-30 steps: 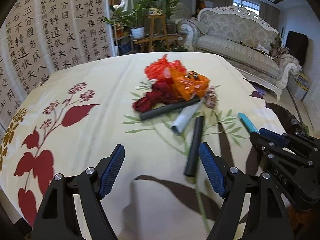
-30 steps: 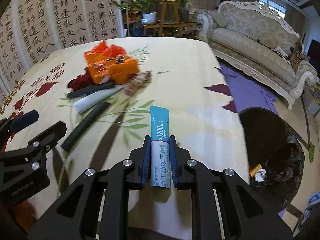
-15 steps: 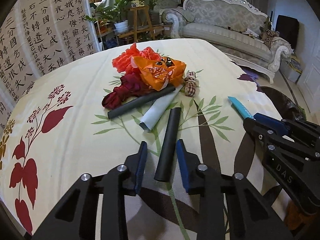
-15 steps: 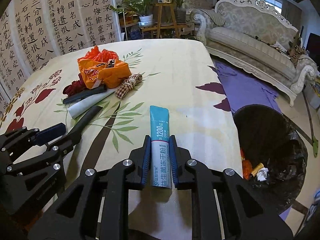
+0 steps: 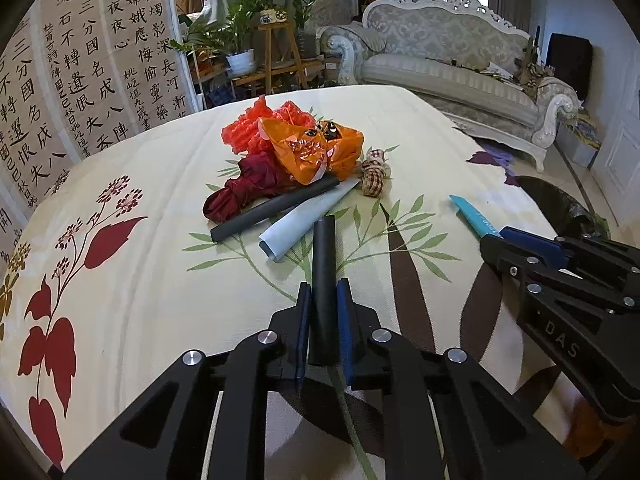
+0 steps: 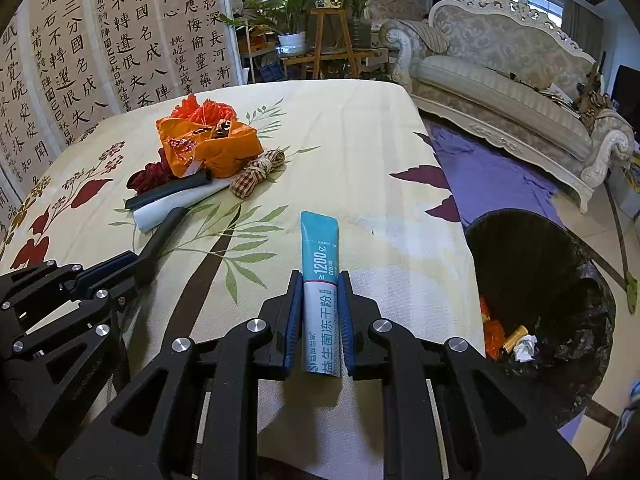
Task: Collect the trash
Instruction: 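Grasp the black foam tube with the left gripper while the right holds the toothpaste, then carry the black tube and toothpaste over the bin and open both grippers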
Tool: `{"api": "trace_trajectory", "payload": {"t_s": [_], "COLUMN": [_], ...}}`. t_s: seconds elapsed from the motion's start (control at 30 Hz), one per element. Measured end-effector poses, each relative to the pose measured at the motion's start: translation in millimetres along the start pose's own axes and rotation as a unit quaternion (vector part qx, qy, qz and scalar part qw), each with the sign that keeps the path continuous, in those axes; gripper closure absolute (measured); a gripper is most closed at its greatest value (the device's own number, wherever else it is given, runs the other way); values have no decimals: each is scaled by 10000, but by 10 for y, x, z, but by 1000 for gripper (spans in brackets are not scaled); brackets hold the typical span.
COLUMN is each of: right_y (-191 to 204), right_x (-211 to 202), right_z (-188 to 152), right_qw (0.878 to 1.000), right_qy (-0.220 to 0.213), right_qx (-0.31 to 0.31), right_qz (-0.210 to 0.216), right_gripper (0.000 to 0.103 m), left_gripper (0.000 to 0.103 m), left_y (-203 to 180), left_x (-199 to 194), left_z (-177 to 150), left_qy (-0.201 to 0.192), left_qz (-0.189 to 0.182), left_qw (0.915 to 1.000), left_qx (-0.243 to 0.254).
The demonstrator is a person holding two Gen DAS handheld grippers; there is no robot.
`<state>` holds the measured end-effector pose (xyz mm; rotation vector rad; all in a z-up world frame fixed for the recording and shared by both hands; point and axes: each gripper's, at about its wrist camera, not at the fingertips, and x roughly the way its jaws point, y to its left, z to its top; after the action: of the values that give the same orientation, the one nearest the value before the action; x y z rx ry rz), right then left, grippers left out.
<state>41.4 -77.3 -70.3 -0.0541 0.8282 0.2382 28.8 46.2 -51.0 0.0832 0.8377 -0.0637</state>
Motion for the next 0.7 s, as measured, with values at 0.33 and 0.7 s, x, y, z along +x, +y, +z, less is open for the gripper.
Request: {"api": "trace_trajectory", "payload": {"t_s": [0.33, 0.7], "right_y": [-34, -277], "right_x": [-118, -396], "right_z": [-21, -12], "right_qw": [9999, 9980], "right_qy": [-119, -403], "right_qx": [63, 291], "right_qz": [-68, -377], "right_gripper": [86, 86], "left_gripper": [89, 89], "left_y": [24, -135], "left_x": [-200, -390], "left_z": [-55, 41], "left_qy": [-169, -506], "left_qz": [-184, -378], "left_qw": [9996, 9980], "left_qx": [-120, -74]}}
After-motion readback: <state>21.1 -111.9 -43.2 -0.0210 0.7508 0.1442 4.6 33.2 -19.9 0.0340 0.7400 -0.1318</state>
